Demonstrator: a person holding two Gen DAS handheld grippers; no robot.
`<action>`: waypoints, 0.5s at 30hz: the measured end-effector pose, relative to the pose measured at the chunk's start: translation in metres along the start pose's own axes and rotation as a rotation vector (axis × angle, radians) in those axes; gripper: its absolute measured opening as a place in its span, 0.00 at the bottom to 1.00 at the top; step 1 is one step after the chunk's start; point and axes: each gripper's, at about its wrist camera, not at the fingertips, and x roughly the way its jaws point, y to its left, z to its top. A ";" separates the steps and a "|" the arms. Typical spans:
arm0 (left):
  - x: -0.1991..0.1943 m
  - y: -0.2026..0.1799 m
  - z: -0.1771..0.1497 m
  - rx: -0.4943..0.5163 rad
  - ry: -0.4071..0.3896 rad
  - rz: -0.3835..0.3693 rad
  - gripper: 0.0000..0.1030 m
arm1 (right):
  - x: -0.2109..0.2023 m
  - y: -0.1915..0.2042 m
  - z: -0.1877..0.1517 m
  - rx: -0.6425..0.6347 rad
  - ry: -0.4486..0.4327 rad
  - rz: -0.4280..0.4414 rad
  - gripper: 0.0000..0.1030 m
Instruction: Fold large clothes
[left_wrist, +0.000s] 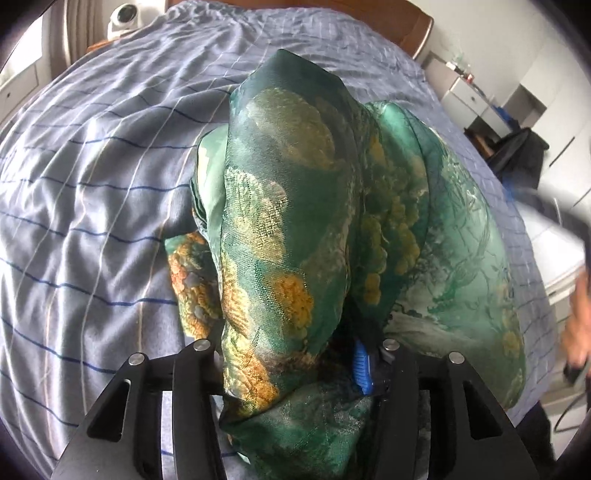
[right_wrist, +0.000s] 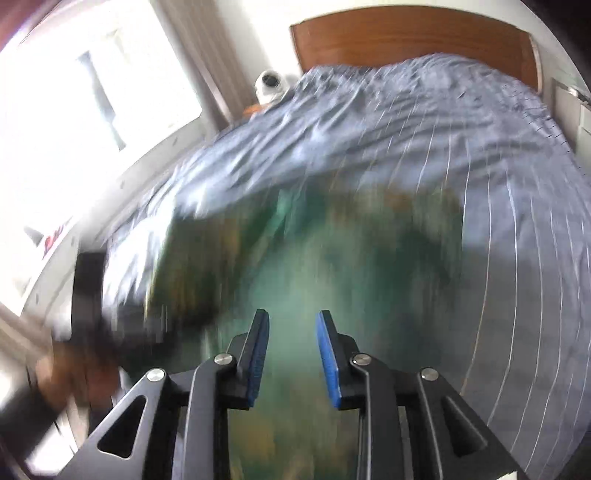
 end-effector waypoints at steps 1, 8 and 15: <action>0.001 0.001 0.000 -0.009 0.001 -0.005 0.48 | 0.010 0.000 0.016 0.009 -0.006 0.002 0.27; 0.015 0.012 0.004 -0.061 0.023 -0.030 0.52 | 0.143 -0.029 0.030 0.114 0.116 -0.071 0.26; 0.019 -0.002 0.003 -0.022 0.010 0.034 0.54 | 0.148 -0.027 0.016 0.073 0.071 -0.125 0.26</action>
